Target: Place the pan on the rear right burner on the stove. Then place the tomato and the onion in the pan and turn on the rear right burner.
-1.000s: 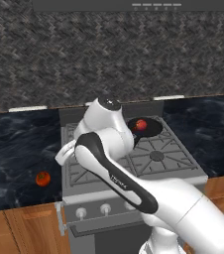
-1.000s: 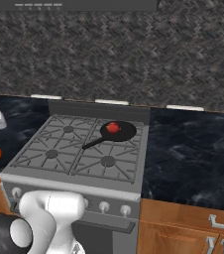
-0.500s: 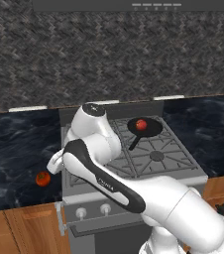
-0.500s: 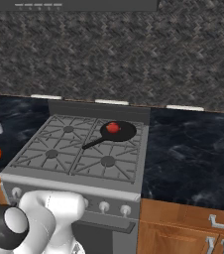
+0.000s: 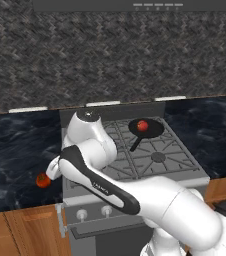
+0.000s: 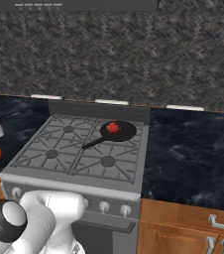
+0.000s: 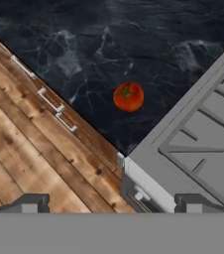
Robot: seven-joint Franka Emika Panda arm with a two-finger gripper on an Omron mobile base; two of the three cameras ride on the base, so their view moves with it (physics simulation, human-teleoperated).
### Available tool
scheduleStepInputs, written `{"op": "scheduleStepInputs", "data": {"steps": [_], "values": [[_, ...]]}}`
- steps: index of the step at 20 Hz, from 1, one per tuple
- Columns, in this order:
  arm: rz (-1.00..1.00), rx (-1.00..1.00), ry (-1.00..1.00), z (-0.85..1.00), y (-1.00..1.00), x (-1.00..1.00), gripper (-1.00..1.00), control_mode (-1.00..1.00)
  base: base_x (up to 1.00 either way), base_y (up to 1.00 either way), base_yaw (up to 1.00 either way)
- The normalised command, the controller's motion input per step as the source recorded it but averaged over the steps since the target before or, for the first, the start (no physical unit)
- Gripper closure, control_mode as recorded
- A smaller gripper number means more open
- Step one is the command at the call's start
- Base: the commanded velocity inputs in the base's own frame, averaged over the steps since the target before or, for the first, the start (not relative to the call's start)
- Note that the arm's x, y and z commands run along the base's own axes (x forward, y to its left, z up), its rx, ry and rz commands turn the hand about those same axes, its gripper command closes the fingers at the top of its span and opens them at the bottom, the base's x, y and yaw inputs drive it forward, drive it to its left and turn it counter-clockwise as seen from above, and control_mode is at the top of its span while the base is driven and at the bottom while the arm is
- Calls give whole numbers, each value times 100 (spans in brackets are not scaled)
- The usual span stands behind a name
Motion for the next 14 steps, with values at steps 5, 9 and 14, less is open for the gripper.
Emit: {"op": "scheduleStepInputs", "data": {"steps": [5,9,14], "values": [[0,-4,0,-21,1,19,-100,-100,0,0,0],[0,-4,0,-24,2,23,-100,-100,0,0,0],[0,-3,2,-25,11,27,-100,-100,0,0,0]]}}
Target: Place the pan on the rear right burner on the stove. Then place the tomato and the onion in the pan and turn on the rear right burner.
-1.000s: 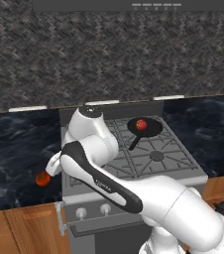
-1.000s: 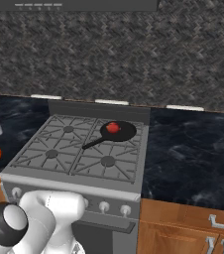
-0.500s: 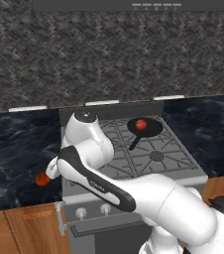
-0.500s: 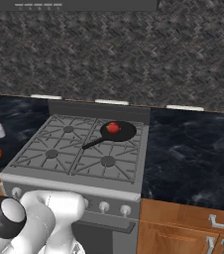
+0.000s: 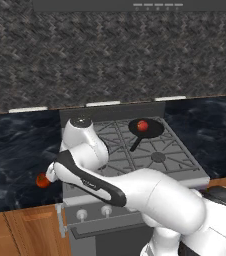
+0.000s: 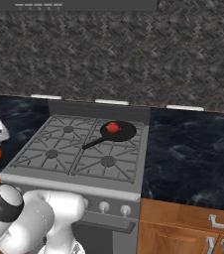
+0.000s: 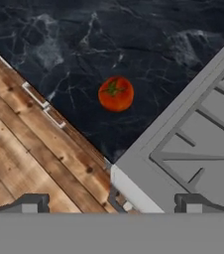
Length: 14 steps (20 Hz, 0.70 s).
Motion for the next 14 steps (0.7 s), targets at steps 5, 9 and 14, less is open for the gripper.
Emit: {"op": "scheduleStepInputs", "data": {"steps": [5,9,14], "values": [[0,0,3,-23,17,29,-100,-100,0,0,0],[0,0,4,-22,17,27,-100,-100,0,0,0],[0,0,4,-20,19,22,-100,-100,0,0,0]]}}
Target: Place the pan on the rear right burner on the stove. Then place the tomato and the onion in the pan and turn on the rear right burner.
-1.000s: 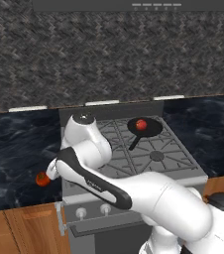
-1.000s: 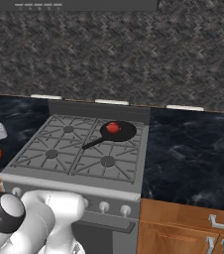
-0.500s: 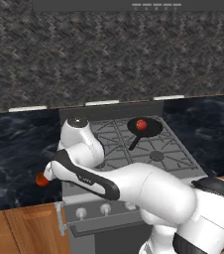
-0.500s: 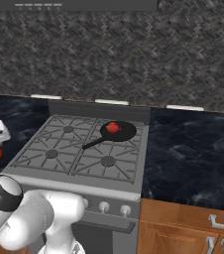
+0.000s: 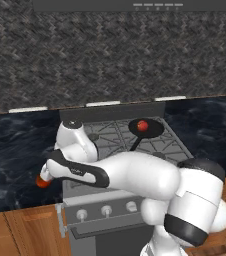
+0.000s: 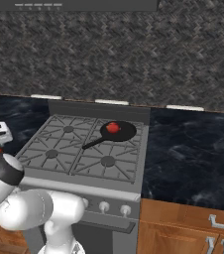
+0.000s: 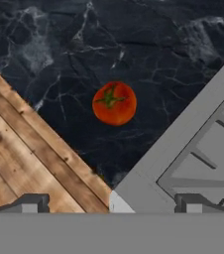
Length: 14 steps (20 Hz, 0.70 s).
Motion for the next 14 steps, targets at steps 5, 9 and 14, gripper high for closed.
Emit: {"op": "scheduleStepInputs", "data": {"steps": [5,9,14], "values": [[0,0,4,-20,22,15,-100,-100,0,0,0],[0,0,3,-21,23,6,-100,-100,0,0,0],[0,-1,1,-18,13,8,-100,-100,0,0,0]]}}
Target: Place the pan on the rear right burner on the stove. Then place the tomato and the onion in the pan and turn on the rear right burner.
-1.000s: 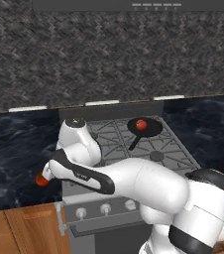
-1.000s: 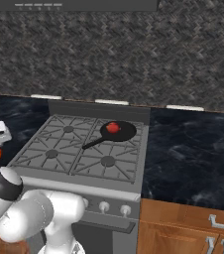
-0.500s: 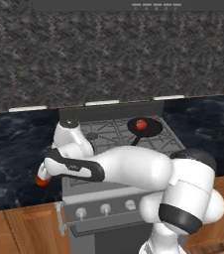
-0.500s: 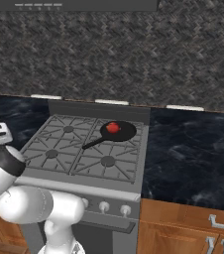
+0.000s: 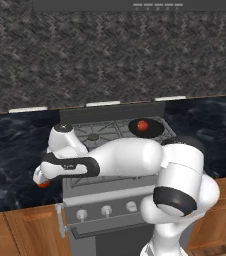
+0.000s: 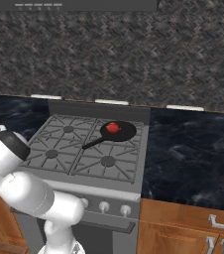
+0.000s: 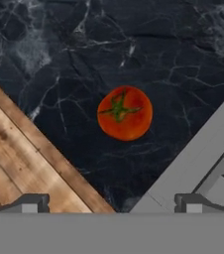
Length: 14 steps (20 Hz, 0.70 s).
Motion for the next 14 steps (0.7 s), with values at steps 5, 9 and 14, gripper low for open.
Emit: {"op": "scheduleStepInputs", "data": {"steps": [5,9,14], "values": [[0,-2,0,-19,1,13,-100,-100,0,0,0],[0,-2,0,-19,1,19,-100,-100,0,0,0],[0,-1,0,-19,13,15,-100,-100,0,0,0]]}}
